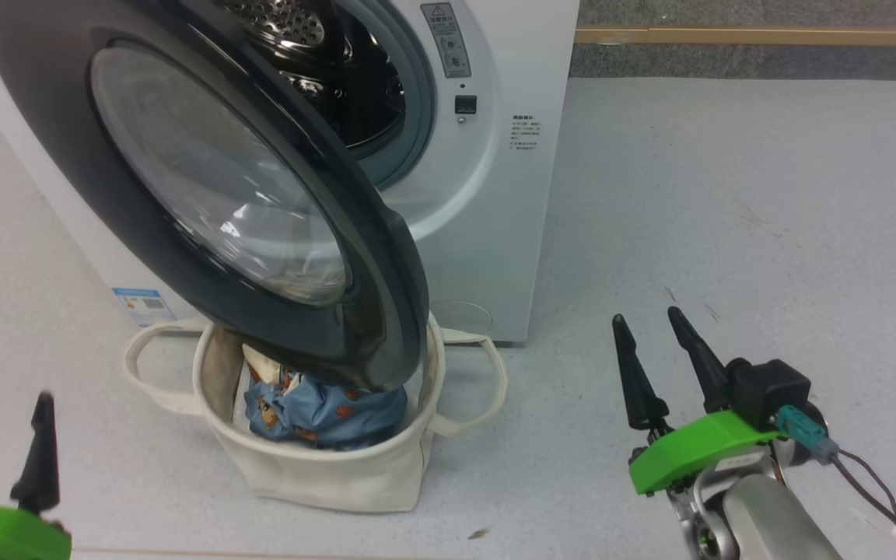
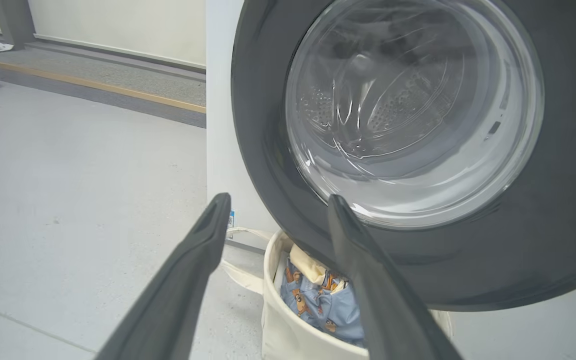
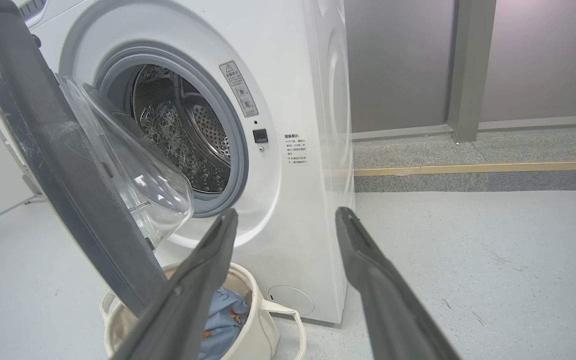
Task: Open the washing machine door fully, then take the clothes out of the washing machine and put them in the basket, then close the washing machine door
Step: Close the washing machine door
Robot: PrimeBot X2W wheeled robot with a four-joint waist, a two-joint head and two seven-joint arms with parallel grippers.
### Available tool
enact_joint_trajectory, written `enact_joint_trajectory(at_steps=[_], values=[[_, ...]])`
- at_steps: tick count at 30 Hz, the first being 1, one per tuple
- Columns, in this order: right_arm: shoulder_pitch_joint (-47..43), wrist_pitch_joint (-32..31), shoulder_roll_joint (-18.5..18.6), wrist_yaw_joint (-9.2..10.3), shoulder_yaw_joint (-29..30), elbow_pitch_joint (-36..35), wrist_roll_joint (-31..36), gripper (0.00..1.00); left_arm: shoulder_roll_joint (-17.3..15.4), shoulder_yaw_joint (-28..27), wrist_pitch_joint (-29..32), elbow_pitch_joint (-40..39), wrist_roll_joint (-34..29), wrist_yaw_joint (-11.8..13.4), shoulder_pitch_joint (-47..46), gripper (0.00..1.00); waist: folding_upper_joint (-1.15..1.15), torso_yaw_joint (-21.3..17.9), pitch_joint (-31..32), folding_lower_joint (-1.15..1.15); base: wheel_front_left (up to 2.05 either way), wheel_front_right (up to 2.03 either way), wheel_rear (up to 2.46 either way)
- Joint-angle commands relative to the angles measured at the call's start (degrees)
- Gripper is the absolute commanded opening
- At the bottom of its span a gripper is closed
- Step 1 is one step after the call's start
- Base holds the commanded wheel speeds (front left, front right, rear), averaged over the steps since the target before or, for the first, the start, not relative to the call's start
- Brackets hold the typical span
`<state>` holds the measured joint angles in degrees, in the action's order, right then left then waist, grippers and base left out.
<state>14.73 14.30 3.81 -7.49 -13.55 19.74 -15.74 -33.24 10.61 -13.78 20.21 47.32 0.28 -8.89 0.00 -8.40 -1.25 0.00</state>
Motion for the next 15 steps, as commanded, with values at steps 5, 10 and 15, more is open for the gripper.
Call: enact_joint_trajectory(at_steps=[5, 10, 15], values=[[-0.46, 0.7, -0.41, 0.0, 0.36, -2.02, -0.35, 1.0, -1.48, -3.91, -1.12, -1.28, -3.06, 0.03, 0.84, 1.0, 0.0, 0.45, 0.96, 0.0, 0.0, 0.0, 0.0], [-1.29, 0.7, -0.51, 0.0, 1.43, -2.12, -0.33, 1.0, 0.06, -5.42, -1.19, -2.26, -5.94, -0.64, 2.21, 1.0, 0.0, 0.74, 1.33, 0.0, 0.0, 0.0, 0.0], [-1.76, 0.7, -0.59, 0.0, 2.05, -2.01, 0.03, 1.0, 1.83, -5.66, -1.2, -2.82, -8.25, -2.12, 1.87, 1.0, 0.0, 1.27, 1.14, 0.0, 0.0, 0.0, 0.0]])
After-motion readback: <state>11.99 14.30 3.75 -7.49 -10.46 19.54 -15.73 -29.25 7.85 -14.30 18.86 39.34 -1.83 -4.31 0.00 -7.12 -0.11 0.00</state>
